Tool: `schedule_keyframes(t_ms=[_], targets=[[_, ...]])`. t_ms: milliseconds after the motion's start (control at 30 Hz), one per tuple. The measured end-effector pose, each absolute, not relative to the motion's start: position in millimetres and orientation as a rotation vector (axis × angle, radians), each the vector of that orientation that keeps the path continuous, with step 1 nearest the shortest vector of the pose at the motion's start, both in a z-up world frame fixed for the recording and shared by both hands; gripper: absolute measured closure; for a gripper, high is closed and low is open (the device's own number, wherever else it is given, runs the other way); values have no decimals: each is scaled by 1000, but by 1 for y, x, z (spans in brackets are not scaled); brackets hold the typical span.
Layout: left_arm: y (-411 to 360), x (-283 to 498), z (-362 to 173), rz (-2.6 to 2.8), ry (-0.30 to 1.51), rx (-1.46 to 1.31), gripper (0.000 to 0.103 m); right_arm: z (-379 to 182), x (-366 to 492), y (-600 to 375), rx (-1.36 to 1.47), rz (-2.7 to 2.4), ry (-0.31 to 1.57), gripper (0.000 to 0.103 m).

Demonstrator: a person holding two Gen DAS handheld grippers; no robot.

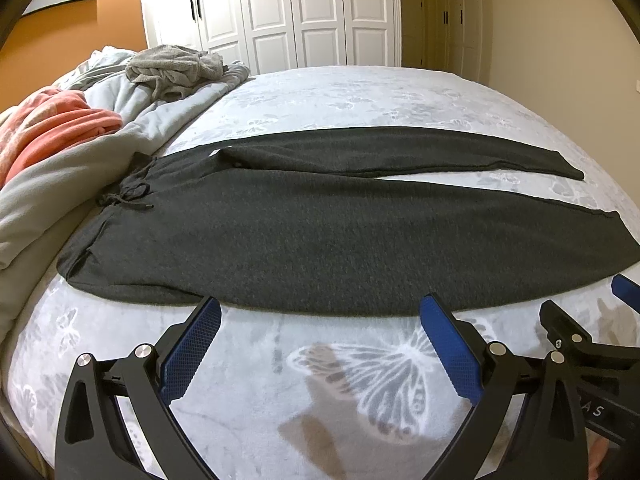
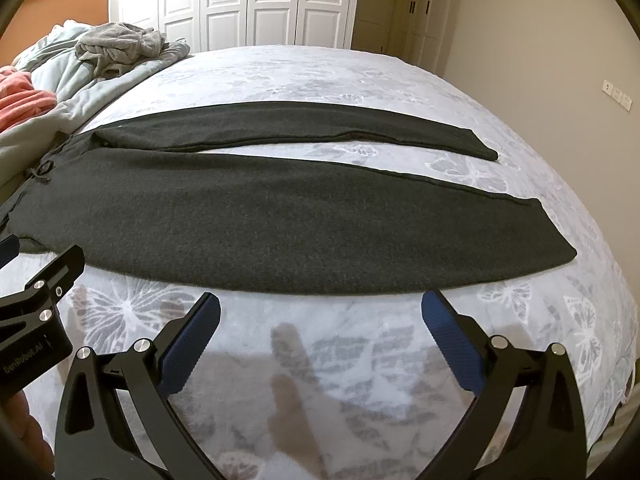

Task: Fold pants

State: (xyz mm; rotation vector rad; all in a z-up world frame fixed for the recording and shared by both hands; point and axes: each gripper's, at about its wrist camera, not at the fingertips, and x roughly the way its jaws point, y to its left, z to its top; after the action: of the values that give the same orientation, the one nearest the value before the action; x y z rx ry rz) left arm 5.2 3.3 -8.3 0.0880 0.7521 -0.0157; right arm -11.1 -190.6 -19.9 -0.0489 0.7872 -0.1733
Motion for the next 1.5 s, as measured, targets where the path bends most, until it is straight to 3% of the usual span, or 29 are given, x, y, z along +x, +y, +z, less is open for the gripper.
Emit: schedule_keyframes(t_ms=[1500], targets=[[6,4,-9,-20,755,76,5,-16,-14,-190,-45,-166,784,5]])
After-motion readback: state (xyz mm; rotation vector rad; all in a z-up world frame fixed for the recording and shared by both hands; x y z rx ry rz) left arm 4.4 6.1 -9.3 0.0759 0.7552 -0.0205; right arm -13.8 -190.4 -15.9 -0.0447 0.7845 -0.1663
